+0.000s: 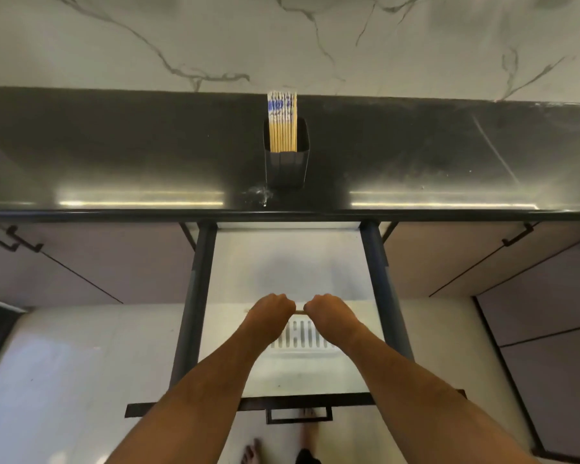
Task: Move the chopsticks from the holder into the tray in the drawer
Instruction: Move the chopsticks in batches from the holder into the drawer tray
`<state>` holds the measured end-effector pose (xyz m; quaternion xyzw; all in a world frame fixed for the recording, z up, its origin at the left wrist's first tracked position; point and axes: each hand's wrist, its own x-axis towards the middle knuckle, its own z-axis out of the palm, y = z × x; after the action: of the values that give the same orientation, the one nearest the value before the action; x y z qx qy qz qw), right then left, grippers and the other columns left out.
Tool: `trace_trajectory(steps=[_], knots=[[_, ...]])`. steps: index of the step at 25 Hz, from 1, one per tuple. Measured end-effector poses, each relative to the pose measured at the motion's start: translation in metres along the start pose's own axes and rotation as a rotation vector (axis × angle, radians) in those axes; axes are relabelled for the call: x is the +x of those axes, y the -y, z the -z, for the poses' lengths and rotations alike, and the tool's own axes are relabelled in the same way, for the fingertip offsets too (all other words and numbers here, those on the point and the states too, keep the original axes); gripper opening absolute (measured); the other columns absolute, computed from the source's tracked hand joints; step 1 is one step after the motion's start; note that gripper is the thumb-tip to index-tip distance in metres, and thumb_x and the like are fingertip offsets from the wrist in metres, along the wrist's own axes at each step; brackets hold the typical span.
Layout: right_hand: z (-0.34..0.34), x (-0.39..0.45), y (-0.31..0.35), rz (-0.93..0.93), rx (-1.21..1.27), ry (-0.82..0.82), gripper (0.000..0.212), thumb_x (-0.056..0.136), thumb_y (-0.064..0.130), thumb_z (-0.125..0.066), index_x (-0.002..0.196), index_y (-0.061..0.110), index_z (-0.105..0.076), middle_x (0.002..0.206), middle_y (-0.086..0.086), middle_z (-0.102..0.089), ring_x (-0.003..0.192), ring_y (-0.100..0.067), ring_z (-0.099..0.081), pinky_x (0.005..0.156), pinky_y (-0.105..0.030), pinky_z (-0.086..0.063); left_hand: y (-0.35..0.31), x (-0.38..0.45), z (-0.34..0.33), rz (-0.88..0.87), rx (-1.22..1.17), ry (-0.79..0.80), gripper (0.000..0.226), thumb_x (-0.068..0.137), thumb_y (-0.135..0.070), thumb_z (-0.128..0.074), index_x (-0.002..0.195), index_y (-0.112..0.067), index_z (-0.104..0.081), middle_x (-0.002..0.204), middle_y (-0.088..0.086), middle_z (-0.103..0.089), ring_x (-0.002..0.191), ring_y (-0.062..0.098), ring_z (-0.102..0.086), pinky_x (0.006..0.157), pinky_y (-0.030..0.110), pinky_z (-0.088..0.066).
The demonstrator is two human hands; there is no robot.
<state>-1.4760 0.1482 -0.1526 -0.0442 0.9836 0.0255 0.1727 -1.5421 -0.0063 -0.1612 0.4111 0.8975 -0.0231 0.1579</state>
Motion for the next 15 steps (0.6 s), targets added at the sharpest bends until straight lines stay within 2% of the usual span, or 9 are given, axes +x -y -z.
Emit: trace_trajectory(steps=[5, 8, 12, 15], knots=[[-0.041, -0.005, 0.002, -0.028, 0.031, 0.041, 0.018, 0.097, 0.006, -0.055, 0.106, 0.010, -0.070, 0.098, -0.010, -0.072, 0.085, -0.026, -0.069, 0.073, -0.033, -0.052, -0.012, -0.011, -0.041, 0.026, 0.008, 0.054, 0.019, 0.090, 0.004, -0.057, 0.093, -0.013, -0.066, 0.086, 0.006, -0.068, 0.077, 0.027, -0.067, 0.062, 0.033, -0.040], [-0.059, 0.003, 0.001, -0.001, 0.051, 0.043, 0.022, 0.099, 0.005, -0.049, 0.108, 0.010, -0.068, 0.103, -0.010, -0.071, 0.090, -0.027, -0.068, 0.077, -0.034, -0.052, -0.013, -0.008, -0.062, 0.036, 0.009, 0.086, 0.018, 0.092, 0.002, -0.056, 0.091, -0.015, -0.064, 0.082, 0.003, -0.069, 0.073, 0.025, -0.068, 0.061, 0.032, -0.040], [-0.076, 0.016, 0.004, -0.017, 0.103, 0.061, 0.019, 0.100, 0.010, -0.052, 0.110, 0.011, -0.068, 0.107, -0.008, -0.073, 0.094, -0.025, -0.070, 0.082, -0.034, -0.055, -0.008, 0.006, -0.080, 0.071, -0.041, 0.088, 0.018, 0.090, 0.003, -0.059, 0.097, -0.011, -0.068, 0.090, 0.006, -0.072, 0.080, 0.025, -0.070, 0.065, 0.033, -0.046], [-0.078, 0.027, 0.004, -0.034, 0.086, 0.036, 0.017, 0.095, 0.006, -0.059, 0.108, 0.009, -0.069, 0.106, -0.011, -0.073, 0.094, -0.026, -0.071, 0.082, -0.036, -0.057, -0.005, 0.016, -0.084, 0.092, -0.060, 0.068, 0.020, 0.086, -0.002, -0.071, 0.104, -0.010, -0.071, 0.100, 0.007, -0.074, 0.087, 0.024, -0.071, 0.074, 0.033, -0.056]])
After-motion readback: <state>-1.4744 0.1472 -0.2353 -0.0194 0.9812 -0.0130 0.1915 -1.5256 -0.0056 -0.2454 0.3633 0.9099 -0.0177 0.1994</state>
